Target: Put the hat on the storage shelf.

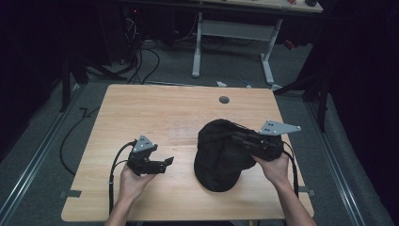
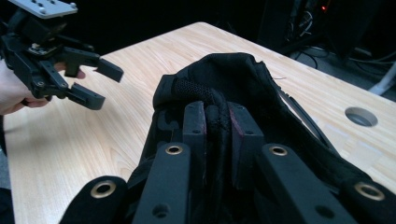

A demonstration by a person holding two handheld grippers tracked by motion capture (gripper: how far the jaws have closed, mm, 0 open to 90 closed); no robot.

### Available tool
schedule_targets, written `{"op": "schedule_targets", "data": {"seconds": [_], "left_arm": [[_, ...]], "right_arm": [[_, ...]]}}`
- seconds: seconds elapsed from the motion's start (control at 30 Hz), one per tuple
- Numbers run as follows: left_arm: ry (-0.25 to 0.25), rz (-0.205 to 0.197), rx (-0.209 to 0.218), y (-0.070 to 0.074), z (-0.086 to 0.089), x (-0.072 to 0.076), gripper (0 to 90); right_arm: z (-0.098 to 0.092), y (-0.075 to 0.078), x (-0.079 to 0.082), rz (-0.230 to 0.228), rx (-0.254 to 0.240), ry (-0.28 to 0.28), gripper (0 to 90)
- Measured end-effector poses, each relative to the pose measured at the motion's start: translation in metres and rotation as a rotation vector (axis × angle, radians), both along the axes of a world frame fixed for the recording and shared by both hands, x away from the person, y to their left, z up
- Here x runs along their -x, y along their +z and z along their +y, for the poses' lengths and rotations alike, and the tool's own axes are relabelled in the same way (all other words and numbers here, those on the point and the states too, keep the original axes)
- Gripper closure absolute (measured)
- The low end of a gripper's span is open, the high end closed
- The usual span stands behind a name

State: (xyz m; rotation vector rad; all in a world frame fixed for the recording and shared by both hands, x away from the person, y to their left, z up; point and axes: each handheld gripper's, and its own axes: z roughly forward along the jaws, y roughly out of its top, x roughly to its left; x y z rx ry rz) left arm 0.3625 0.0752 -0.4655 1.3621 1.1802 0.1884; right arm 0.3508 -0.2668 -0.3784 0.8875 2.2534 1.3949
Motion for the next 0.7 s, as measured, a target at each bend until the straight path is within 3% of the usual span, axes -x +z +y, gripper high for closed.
{"op": "schedule_targets", "data": {"seconds": [0.7], "left_arm": [[-0.174,0.000,0.007,0.033,-0.034,-0.003,19.1]], "right_arm": [[0.024,0.010,-0.004,-0.030,-0.018,0.120,79.5]]}}
